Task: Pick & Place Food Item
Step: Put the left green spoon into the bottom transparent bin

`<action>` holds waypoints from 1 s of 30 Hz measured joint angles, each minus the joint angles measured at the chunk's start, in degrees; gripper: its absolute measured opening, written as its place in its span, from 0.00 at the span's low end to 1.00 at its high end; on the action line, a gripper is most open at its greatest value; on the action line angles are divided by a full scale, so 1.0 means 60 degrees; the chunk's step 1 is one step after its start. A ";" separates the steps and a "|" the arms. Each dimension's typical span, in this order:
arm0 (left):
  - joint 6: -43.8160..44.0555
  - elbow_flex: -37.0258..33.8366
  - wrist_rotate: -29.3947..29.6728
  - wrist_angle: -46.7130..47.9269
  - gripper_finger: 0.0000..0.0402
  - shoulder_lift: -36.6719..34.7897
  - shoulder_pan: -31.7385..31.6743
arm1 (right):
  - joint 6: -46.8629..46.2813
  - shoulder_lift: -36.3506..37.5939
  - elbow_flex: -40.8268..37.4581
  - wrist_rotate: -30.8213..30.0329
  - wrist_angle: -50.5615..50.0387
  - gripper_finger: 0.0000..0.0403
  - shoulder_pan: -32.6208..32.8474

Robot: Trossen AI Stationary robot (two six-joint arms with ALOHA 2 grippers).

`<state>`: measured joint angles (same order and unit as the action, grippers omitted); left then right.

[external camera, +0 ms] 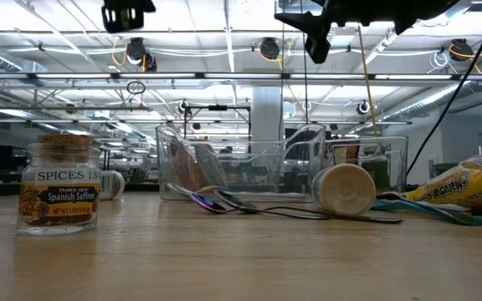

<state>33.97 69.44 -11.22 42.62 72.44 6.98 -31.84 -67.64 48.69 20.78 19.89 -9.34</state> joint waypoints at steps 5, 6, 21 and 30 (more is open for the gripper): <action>0.1649 -0.1627 -0.0395 -0.2415 0.33 -0.0004 0.0337 | 0.0021 0.0064 0.0000 -0.0004 -0.0283 0.41 0.0195; 0.2013 -0.1879 -0.0301 -0.2716 0.33 -0.0006 0.0434 | 0.0068 0.0110 0.0000 -0.0010 -0.0501 0.41 0.0248; 0.6337 -0.2674 0.3165 -0.4600 0.33 0.0165 0.2182 | 0.1431 0.3010 0.0000 -0.3033 -0.5684 0.41 0.3169; 0.7687 -0.2686 0.3860 -0.5244 0.33 0.1300 0.2637 | 0.1185 0.3728 -0.0189 -0.5599 -0.6280 0.41 0.5358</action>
<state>80.08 53.33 11.95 11.16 80.25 22.80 -24.73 -45.27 47.55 -12.82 -17.79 22.81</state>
